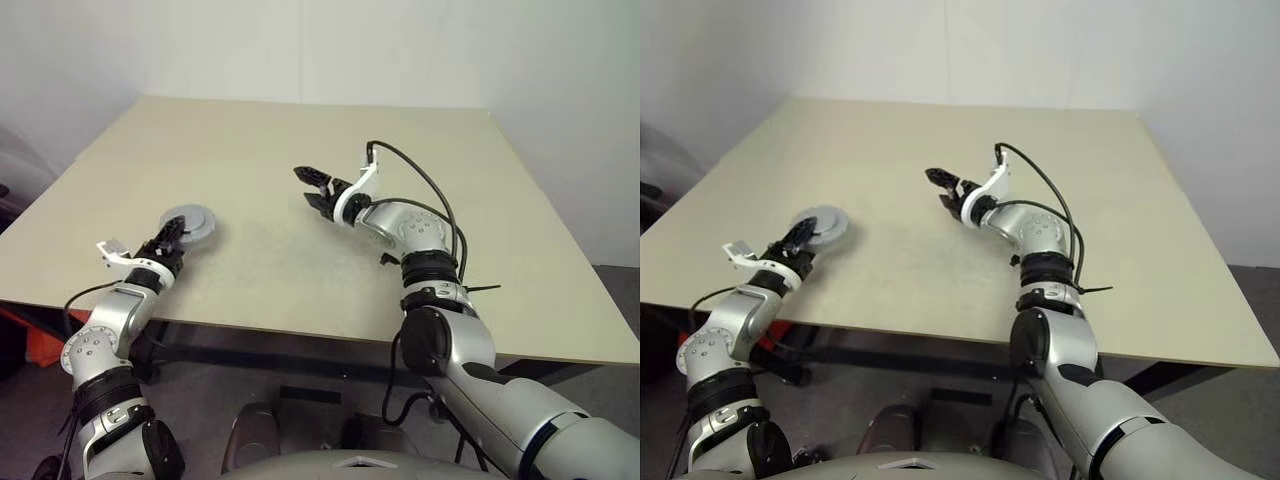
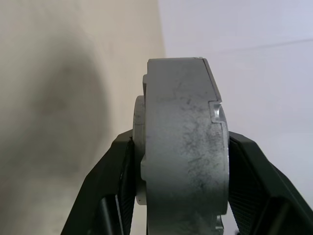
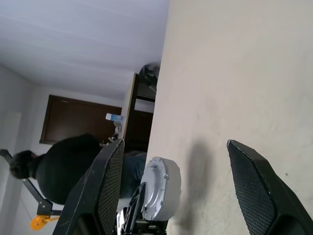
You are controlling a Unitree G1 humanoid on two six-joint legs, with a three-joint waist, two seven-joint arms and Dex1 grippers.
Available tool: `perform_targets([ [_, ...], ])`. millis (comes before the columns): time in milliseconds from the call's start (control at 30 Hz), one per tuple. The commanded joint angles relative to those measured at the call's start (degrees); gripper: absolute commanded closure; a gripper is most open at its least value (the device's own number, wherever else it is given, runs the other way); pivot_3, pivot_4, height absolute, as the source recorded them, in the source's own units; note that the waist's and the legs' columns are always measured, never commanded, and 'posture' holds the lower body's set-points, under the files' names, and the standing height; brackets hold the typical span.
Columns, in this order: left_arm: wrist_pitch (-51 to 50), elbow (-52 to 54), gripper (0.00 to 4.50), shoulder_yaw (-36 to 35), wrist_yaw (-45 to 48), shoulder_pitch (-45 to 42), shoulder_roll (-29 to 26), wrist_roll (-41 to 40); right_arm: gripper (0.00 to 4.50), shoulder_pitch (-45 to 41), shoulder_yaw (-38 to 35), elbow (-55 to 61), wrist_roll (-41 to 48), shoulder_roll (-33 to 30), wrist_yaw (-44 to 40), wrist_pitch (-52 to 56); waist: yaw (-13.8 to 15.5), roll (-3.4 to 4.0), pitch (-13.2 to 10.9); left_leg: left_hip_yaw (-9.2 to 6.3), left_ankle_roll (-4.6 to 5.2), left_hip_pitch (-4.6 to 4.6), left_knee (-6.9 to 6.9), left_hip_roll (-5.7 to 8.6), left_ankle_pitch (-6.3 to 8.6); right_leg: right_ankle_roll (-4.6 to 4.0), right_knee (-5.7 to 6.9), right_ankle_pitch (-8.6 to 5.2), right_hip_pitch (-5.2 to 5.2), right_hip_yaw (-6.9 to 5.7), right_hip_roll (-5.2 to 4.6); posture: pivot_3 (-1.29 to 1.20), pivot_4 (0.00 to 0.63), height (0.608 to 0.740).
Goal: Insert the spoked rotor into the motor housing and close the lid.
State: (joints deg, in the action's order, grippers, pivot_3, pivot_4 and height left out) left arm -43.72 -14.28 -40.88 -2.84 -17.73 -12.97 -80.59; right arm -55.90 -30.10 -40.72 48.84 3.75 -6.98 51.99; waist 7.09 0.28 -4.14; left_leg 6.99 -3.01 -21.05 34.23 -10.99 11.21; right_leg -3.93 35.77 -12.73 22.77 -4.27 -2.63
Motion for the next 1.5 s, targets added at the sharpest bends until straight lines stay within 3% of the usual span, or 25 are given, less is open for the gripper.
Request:
perform_targets([
  [33, 1.8, -0.1, 2.19, -0.3, -0.8, -3.2, -1.8, 0.8, 0.7, -0.7, 0.5, 0.3, 0.2, -0.3, -1.0, -0.2, 0.0, 0.0, 0.0, 0.0, 0.0, -0.01, 0.0, 0.01, 0.0, 0.0, 0.0, 0.0, 0.0, 0.0, 0.0, 0.0, 0.0, 0.74],
  [733, 2.6, -3.6, 2.19, -1.2, -8.5, -9.2, -3.1, 4.7, 0.7, -0.5, 0.3, 0.0, -0.4, 0.3, -1.1, -0.6, 0.0, -0.07, 0.0, -0.01, 0.0, -0.05, 0.0, 0.01, 0.0, -0.08, -0.01, 0.04, 0.02, 0.0, -0.01, 0.0, 0.0, 0.74],
  [1400, 1.4, -5.9, 2.19, -1.3, -11.4, -7.3, -3.4, 6.9, 0.7, -0.7, -0.1, -0.2, -0.4, 0.2, -0.3, -0.5, 0.0, -0.1, 0.0, 0.0, 0.0, 0.03, 0.0, 0.01, 0.0, -0.07, 0.02, 0.04, -0.01, 0.0, -0.01, 0.0, 0.0, 0.74],
  [1500, 1.0, -5.9, 1.47, -1.9, -12.7, -6.9, -3.1, 6.2, 0.66, -0.8, -0.1, -0.5, -0.5, 0.2, -0.3, -0.8, 0.0, -0.1, 0.0, 0.0, 0.0, 0.05, 0.0, 0.01, 0.0, -0.07, 0.02, 0.04, -0.03, 0.0, -0.01, 0.0, 0.0, 0.74],
])
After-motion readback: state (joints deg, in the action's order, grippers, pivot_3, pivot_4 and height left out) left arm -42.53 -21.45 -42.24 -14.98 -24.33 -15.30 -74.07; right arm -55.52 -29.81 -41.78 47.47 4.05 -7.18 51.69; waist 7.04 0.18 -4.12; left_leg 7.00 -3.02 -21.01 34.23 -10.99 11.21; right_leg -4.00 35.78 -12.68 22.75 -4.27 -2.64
